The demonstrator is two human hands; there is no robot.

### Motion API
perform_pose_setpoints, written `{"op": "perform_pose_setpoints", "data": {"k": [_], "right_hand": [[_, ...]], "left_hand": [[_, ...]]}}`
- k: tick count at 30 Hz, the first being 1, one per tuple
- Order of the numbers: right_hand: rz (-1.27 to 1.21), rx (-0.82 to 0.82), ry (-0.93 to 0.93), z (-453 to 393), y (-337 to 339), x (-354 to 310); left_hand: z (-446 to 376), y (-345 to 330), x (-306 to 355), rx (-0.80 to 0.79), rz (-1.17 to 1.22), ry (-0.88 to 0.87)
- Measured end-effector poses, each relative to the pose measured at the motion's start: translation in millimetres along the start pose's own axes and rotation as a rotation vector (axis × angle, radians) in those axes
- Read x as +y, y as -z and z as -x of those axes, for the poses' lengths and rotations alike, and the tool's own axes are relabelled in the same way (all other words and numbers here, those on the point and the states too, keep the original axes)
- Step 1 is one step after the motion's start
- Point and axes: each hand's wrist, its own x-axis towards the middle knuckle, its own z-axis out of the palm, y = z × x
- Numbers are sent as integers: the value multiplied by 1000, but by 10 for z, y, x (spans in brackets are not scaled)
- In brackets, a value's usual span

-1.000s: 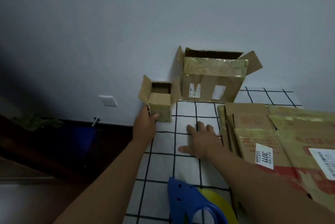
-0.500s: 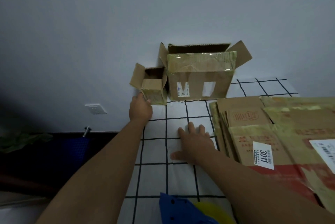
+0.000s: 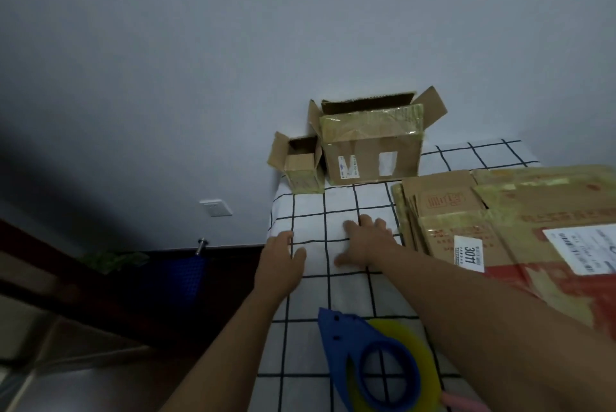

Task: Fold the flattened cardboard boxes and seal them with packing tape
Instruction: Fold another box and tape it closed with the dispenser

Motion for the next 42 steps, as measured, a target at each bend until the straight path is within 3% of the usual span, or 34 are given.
{"op": "perform_pose_setpoints", "data": {"k": [4,8,15,21,27,31,37,42], "right_hand": [[-91,204,110,279,214,11],[-233,284,225,788,486,217],[-328,385,-10,1701,444,1456],[-189,413,-64,2140,199,2065],[-74,432,265,2180,0,1370],[35,276,450,2111,-247,608],[193,3,375,2089,-793,-154],[279,179,259,2181,-1011,-296]], "left_hand": [[292,118,193,6,-39,-47],[454,0,654,3,-57,-127],[838,-791,1515,-170,-11,-141],[1028,-1093,1547,-229,-130,-100],[1142,-642,1282,-42,-113,-88],[1255,-144,851,34,-103,-10],[1541,324,73,85,-114,113],[1626,395,-202,100,-67,117]]}}
